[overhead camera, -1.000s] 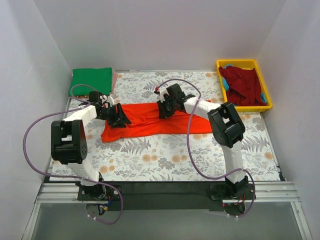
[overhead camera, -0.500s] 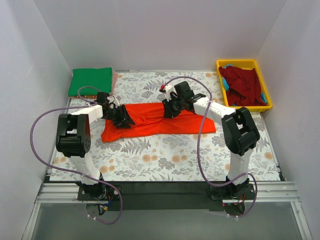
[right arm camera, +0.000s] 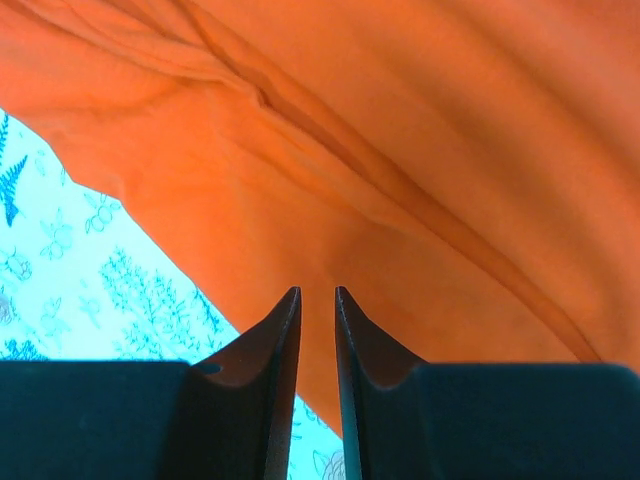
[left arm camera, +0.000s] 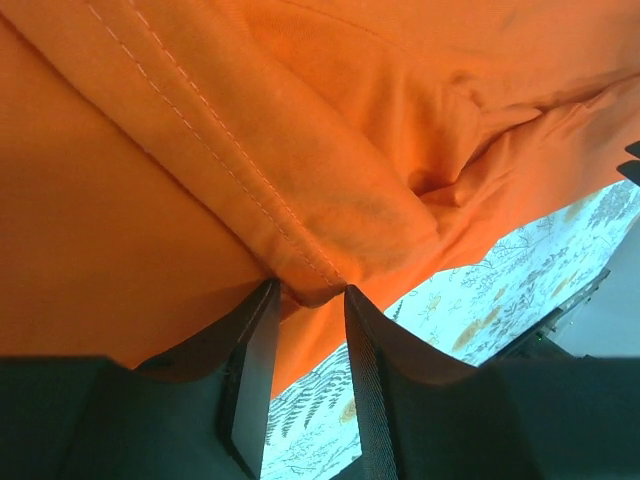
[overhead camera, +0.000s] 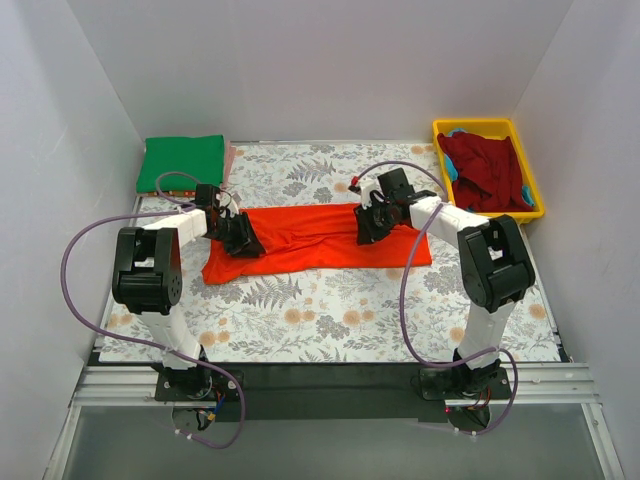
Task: Fold and stack the t-shirts
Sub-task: Fold the tshirt
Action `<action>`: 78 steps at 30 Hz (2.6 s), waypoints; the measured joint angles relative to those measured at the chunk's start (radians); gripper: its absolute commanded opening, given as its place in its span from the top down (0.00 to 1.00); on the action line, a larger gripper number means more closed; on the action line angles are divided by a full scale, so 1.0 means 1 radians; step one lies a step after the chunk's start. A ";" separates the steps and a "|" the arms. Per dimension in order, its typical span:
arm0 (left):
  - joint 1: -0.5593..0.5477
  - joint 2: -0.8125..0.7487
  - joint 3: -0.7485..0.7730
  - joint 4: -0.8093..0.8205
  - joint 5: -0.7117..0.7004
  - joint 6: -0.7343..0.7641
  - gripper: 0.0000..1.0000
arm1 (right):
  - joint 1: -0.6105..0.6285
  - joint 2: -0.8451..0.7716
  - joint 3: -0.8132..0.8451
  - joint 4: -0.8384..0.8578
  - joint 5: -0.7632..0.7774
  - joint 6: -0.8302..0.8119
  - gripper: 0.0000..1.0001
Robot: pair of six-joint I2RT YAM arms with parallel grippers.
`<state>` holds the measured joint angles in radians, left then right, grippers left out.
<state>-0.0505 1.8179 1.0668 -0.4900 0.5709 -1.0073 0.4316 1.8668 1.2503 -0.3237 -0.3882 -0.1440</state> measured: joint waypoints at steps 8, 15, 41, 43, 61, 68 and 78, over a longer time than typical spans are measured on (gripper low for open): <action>-0.005 0.004 0.017 -0.010 -0.016 0.003 1.00 | -0.007 -0.063 -0.068 -0.026 0.007 -0.024 0.75; -0.005 0.004 0.121 -0.013 -0.014 0.011 1.00 | -0.050 -0.134 -0.134 -0.050 0.027 -0.048 0.75; 0.027 -0.085 0.248 0.000 -0.026 0.161 0.53 | -0.203 -0.170 -0.180 -0.159 0.072 -0.212 0.77; 0.012 -0.063 0.249 -0.003 -0.053 0.184 0.53 | -0.203 -0.162 -0.180 -0.162 0.072 -0.214 0.76; -0.072 0.251 0.531 -0.164 -0.030 0.610 0.51 | -0.245 -0.157 -0.180 -0.176 0.072 -0.231 0.77; -0.098 0.281 0.532 -0.224 0.021 0.654 0.57 | -0.261 -0.143 -0.180 -0.178 0.071 -0.234 0.78; -0.106 0.301 0.563 -0.235 0.022 0.659 0.99 | -0.277 -0.142 -0.180 -0.183 0.069 -0.235 0.79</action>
<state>-0.1570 2.1189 1.6295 -0.7246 0.5930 -0.3485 0.1547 1.7252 1.0698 -0.5068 -0.3191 -0.3786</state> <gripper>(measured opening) 0.049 0.217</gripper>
